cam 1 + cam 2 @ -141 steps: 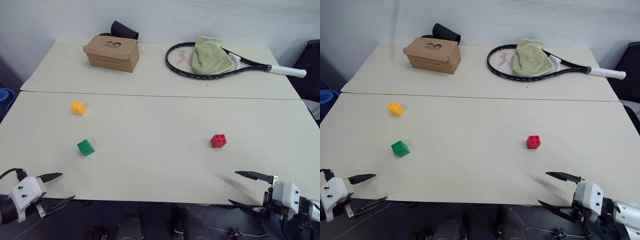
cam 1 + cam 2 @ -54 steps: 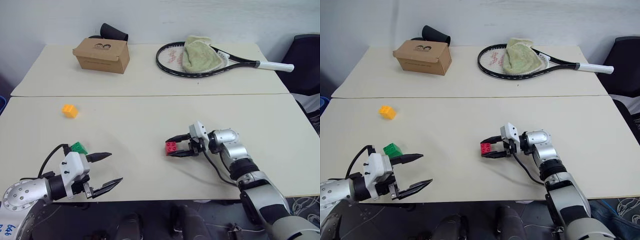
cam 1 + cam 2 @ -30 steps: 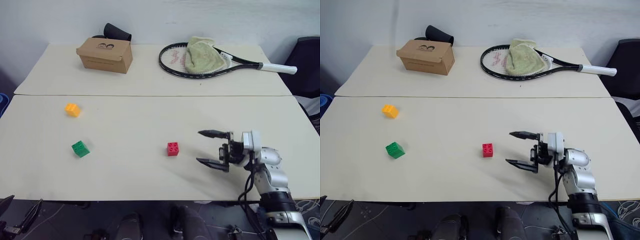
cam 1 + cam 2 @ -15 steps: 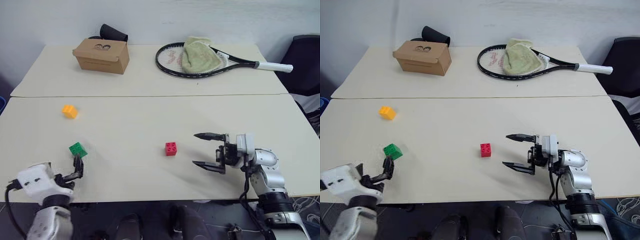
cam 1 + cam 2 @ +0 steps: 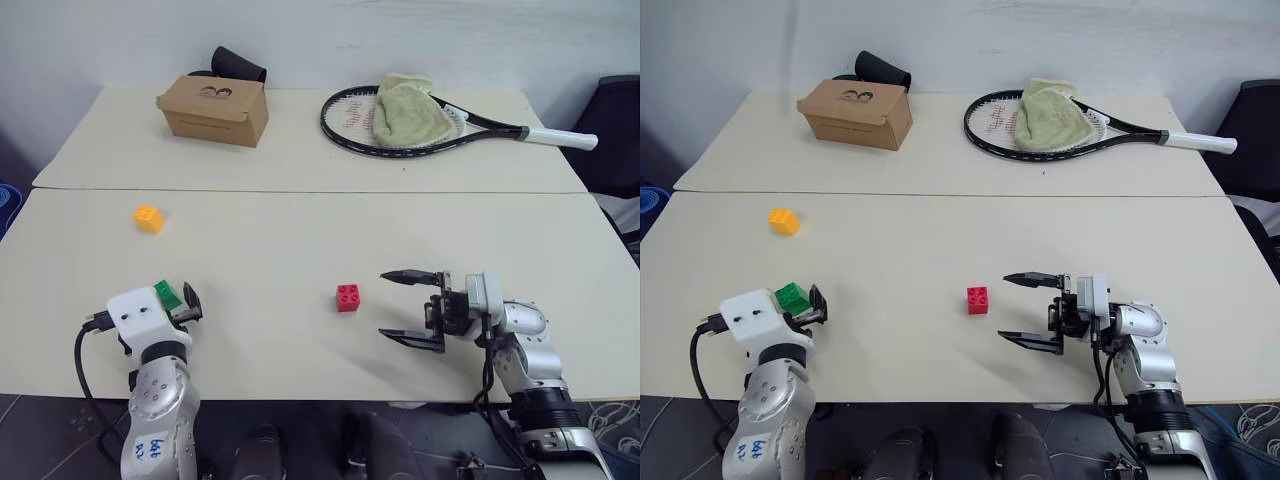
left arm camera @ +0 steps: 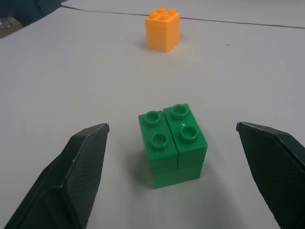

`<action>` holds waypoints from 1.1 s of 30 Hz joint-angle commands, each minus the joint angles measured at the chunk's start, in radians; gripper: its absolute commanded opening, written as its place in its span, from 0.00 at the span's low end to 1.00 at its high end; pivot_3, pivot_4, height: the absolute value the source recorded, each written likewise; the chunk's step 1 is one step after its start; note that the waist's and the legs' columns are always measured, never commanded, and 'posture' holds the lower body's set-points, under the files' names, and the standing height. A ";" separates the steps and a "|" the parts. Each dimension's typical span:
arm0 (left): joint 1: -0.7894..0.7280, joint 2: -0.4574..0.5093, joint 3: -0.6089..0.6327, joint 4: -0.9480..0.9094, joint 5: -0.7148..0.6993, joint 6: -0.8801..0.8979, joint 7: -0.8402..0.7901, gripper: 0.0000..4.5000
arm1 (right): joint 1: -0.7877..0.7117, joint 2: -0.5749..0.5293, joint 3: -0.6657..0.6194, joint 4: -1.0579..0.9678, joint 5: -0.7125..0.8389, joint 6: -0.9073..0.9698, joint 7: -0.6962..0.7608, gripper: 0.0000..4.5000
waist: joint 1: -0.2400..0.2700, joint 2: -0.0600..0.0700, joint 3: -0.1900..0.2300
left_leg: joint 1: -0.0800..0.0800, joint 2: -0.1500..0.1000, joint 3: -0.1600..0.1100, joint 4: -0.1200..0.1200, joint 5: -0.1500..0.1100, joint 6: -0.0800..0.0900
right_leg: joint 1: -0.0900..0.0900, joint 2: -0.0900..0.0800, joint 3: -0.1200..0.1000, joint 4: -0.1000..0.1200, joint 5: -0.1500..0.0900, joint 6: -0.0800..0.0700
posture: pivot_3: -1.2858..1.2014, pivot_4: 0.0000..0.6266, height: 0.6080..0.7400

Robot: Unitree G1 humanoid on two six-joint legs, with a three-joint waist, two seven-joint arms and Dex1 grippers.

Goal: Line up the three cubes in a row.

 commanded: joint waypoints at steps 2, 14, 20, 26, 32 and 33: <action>-0.027 0.016 -0.006 0.030 0.044 -0.017 -0.005 0.92 | 0.016 0.007 0.004 -0.044 0.013 -0.003 -0.010 1.00 | 0.002 0.000 0.000 | 0.000 0.000 0.000 0.000 0.000 0.000 | 0.000 0.000 0.000 0.000 0.000 0.000 | 0.52 0.24 1.00; -0.043 0.043 0.044 0.076 -0.036 -0.112 -0.115 0.33 | 0.018 0.004 -0.002 -0.019 -0.010 -0.027 -0.024 1.00 | 0.002 0.000 0.000 | 0.000 0.000 0.000 0.000 0.000 0.000 | 0.000 0.000 0.000 0.000 0.000 0.000 | 0.52 0.24 1.00; -0.023 0.393 0.197 0.088 -0.416 -0.174 -0.705 0.33 | 0.044 -0.050 -0.043 -0.045 0.001 -0.021 -0.033 1.00 | -0.001 0.000 0.000 | 0.000 0.001 0.000 0.000 0.001 -0.002 | -0.001 0.000 -0.001 0.001 -0.001 -0.001 | 0.52 0.24 1.00; -0.152 0.741 0.137 0.289 -0.564 -0.137 -1.183 0.33 | 0.110 -0.110 -0.085 -0.090 0.005 -0.018 -0.066 1.00 | 0.005 0.001 0.000 | 0.000 -0.001 0.000 0.000 0.002 -0.003 | -0.001 0.000 -0.002 0.002 -0.001 -0.002 | 0.52 0.24 1.00; -0.364 0.824 -0.113 0.482 -0.485 -0.245 -1.516 0.33 | 0.193 -0.144 -0.119 -0.174 0.017 0.001 -0.117 1.00 | 0.001 0.001 0.000 | 0.000 -0.001 0.001 0.000 0.004 -0.006 | -0.001 0.002 -0.001 0.001 -0.001 -0.001 | 0.52 0.24 1.00; -0.395 0.820 -0.147 0.514 -0.465 -0.265 -1.545 0.33 | 0.218 -0.151 -0.128 -0.194 0.020 0.004 -0.122 1.00 | 0.002 0.001 0.000 | 0.000 -0.001 0.002 -0.001 0.004 -0.007 | -0.001 0.002 0.000 0.001 -0.001 -0.001 | 0.52 0.24 1.00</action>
